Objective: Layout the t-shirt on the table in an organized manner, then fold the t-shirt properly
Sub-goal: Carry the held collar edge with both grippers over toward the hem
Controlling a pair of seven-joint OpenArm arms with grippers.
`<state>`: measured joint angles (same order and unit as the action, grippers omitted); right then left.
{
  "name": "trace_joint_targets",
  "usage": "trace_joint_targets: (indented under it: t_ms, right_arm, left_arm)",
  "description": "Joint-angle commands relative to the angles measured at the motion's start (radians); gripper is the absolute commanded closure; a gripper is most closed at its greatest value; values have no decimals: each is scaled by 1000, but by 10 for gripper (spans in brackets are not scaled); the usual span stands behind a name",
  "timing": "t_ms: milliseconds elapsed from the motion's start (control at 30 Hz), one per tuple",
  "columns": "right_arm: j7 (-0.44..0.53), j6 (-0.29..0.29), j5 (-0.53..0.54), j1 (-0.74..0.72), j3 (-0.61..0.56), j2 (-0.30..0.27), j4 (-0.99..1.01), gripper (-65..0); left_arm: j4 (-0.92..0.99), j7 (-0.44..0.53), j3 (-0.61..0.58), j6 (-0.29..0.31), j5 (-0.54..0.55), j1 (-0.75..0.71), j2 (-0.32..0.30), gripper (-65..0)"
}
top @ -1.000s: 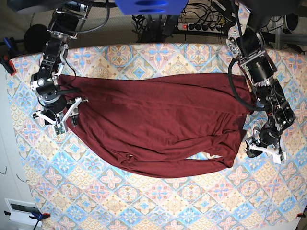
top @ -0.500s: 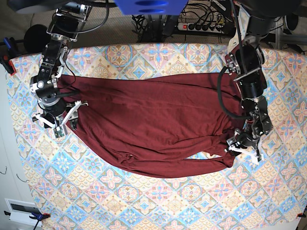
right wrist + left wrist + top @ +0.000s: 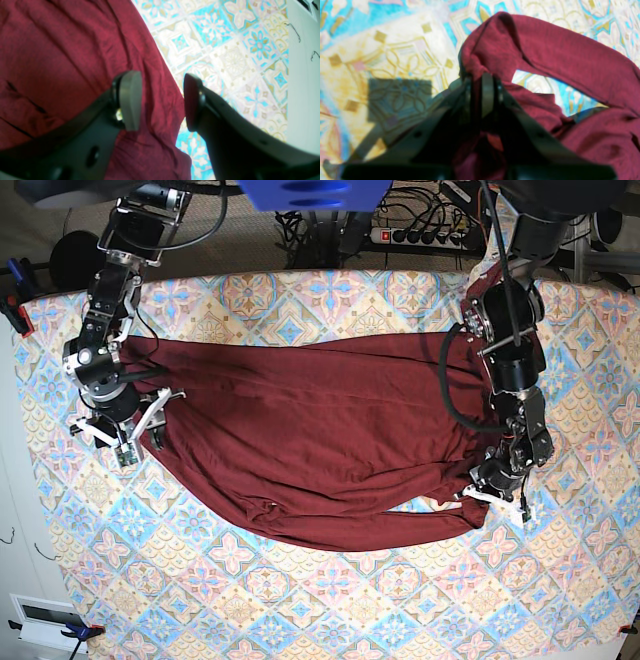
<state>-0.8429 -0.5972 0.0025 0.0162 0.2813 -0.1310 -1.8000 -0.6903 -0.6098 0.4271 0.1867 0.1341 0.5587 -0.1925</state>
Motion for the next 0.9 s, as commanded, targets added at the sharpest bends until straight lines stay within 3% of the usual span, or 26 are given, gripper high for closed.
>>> trace_joint_targets:
  t_ms: [0, 167, 400, 667, 867]
  right_arm:
    - [29, 7, 7, -46, 2, -15, -7, -267]
    - [29, 6, 7, -98, -26, -78, 81, -267]
    - [32, 4, 7, -243, -187, -151, 273, -267]
    - [195, 4, 7, -405, -423, -206, 582, -267]
    - [320, 4, 7, -479, -518, -216, 770, -267]
  left_arm:
    - [-61, 8, -1, 7, 8, 22, -11, 0]
    - [-279, -51, -1, 12, 17, -38, -9, 0]
    - [-515, -135, -1, 12, 152, -144, -15, 0]
    - [-711, -150, 0, 12, 204, -262, -17, 0]
    - [-748, -150, 2, 12, 221, -294, -43, 0]
